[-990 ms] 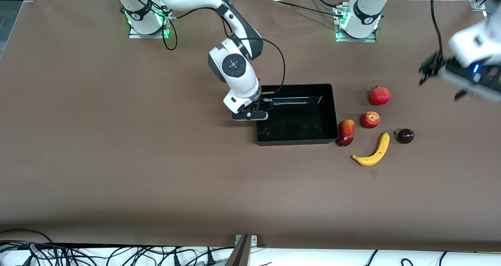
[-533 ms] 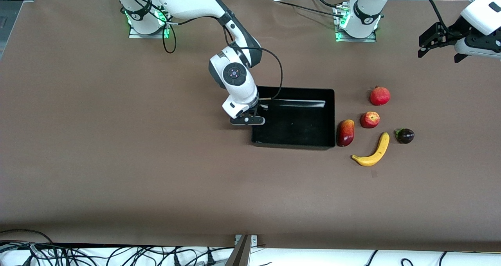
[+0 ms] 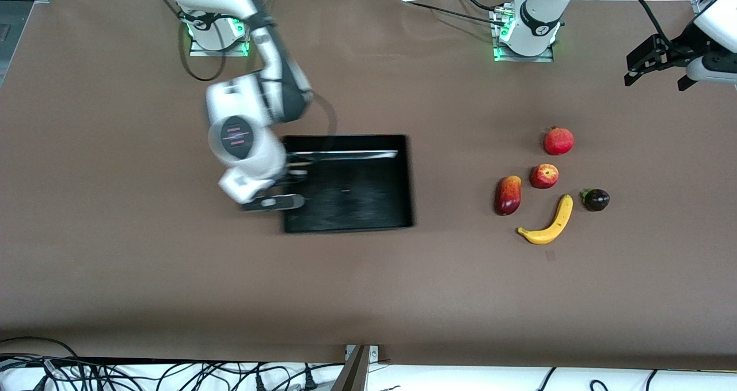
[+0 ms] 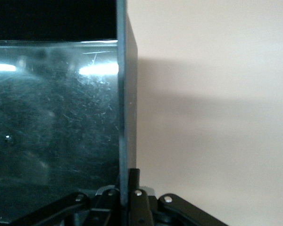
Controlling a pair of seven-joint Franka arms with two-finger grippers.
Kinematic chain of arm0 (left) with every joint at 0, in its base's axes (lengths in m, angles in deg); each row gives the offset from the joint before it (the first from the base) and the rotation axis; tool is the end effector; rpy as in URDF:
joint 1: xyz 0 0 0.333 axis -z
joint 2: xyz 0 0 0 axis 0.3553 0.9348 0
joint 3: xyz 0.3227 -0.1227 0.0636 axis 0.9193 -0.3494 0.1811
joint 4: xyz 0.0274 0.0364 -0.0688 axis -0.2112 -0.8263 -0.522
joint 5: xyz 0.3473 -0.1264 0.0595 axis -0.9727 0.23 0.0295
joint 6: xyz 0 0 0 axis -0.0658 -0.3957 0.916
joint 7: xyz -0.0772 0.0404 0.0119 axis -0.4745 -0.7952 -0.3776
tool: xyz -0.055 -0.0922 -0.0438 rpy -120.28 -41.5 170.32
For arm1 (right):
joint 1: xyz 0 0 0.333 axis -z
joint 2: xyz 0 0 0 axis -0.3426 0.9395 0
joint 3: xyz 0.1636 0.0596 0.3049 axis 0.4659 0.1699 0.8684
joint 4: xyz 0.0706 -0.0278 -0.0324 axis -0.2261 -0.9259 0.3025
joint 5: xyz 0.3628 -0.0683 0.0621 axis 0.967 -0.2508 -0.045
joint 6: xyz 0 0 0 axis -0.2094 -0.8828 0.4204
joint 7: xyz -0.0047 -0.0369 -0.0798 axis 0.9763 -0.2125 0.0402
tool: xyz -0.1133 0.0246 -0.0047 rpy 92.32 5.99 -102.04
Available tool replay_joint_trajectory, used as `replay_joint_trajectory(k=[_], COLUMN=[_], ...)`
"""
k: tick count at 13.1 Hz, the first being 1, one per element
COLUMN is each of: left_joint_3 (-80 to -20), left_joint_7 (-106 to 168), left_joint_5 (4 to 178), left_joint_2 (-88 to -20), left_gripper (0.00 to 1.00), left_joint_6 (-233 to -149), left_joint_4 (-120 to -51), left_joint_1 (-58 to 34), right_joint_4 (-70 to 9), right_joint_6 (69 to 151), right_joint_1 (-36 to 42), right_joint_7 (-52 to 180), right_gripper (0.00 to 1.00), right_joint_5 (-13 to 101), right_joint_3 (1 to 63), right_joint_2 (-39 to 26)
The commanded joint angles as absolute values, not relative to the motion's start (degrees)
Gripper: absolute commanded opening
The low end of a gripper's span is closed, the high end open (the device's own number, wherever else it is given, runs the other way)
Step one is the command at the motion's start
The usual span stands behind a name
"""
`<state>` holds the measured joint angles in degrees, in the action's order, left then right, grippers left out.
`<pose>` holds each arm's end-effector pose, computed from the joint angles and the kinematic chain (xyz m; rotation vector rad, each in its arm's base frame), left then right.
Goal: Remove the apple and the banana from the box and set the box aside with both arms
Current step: 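Slide the black tray away from the fruits with the right gripper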
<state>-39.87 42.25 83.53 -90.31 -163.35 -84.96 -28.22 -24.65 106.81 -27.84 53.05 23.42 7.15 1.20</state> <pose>0.4677 -0.0137 0.6693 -3.1377 0.1444 -0.0085 0.6084 0.2665 0.3625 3.0926 0.1868 -0.1821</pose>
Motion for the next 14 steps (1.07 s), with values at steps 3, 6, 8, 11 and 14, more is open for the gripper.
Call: replay_joint_trajectory(k=[3, 6, 8, 11, 14], left_joint_3=[-39.62, -40.23, -40.94, -40.41, -40.24], left_joint_7=[42.21, 41.85, 41.77, 41.94, 42.03], left_joint_5=[84.57, 84.39, 83.69, 83.69, 83.69], left_joint_2=[-88.45, -88.62, -88.71, -88.79, -88.97], left_gripper=[1.00, 1.00, 1.00, 1.00, 1.00], left_joint_6=[-161.76, -161.06, -159.22, -159.12, -159.03], left_joint_4=[-79.90, -79.28, -79.19, -79.01, -78.92], left_joint_1=[-28.54, -28.46, -28.37, -28.37, -28.46], right_joint_4=[-34.73, -39.30, -40.54, -38.19, -29.41], right_joint_6=[107.64, 111.86, 111.52, 106.44, 93.97], right_joint_1=[-17.17, -12.05, -11.70, -11.34, -11.60], right_joint_7=[74.83, 76.96, 77.05, 75.39, 70.03], right_gripper=[0.00, 0.00, 0.00, 1.00, 1.00], right_joint_5=[24.67, 24.58, 24.58, 25.01, 24.67], right_joint_3=[1.29, 0.67, -2.22, -3.55, -4.16], right_joint_2=[-1.61, -1.61, -1.61, -2.04, -2.84])
